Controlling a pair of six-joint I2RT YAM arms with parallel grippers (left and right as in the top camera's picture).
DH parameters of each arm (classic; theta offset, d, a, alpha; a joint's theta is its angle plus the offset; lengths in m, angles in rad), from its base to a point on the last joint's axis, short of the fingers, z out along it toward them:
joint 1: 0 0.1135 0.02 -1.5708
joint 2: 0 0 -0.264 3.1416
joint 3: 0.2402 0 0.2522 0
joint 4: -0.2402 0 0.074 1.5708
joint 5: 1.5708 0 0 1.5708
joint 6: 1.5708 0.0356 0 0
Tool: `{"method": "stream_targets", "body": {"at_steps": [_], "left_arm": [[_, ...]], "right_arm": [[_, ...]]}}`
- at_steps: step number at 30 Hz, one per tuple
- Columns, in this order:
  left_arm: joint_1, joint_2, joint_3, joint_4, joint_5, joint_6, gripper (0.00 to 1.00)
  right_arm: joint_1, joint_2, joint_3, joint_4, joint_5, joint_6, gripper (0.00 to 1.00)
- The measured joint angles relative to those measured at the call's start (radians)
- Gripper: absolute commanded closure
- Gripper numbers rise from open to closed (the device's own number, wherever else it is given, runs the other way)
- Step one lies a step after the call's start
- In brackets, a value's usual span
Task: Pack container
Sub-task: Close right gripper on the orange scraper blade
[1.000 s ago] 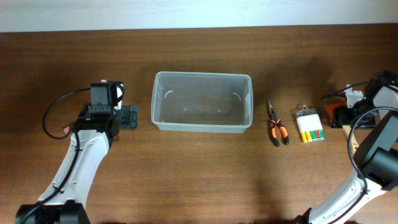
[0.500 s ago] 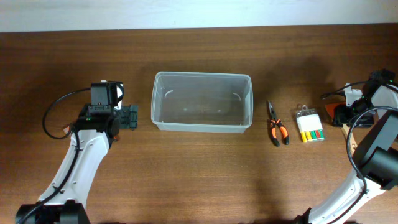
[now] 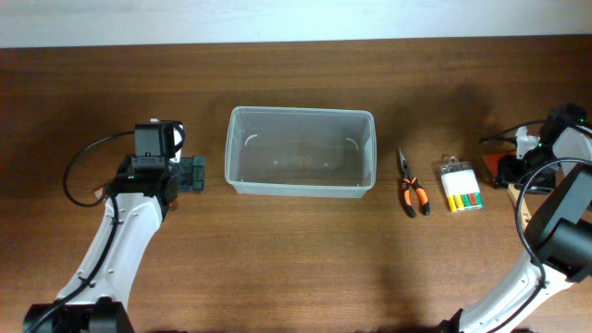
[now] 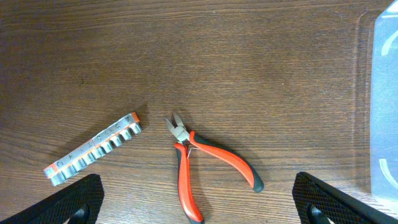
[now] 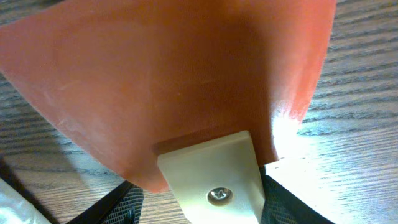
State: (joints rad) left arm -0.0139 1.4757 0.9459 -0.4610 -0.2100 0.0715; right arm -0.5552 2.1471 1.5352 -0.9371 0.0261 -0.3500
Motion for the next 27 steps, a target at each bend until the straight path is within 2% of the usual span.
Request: {"method": "stream_targets", "body": {"at_steps": [12, 15, 19, 24, 27], "left_arm": [[0.0, 0.0, 0.0, 0.0, 0.0, 0.0, 0.01], [0.0, 0.0, 0.0, 0.0, 0.0, 0.0, 0.01], [0.0, 0.0, 0.0, 0.0, 0.0, 0.0, 0.01], [0.0, 0.0, 0.0, 0.0, 0.0, 0.0, 0.01], [0.0, 0.0, 0.0, 0.0, 0.0, 0.0, 0.01]], "right_arm": [[0.001, 0.0, 0.0, 0.01, 0.022, -0.029, 0.38], [0.002, 0.0, 0.0, 0.013, 0.026, -0.033, 0.48], [-0.003, 0.0, 0.0, 0.019, 0.034, -0.043, 0.53], [-0.022, 0.0, 0.0, 0.018, 0.04, -0.042, 0.54], [-0.028, 0.0, 0.0, 0.015, 0.043, -0.04, 0.6]]}}
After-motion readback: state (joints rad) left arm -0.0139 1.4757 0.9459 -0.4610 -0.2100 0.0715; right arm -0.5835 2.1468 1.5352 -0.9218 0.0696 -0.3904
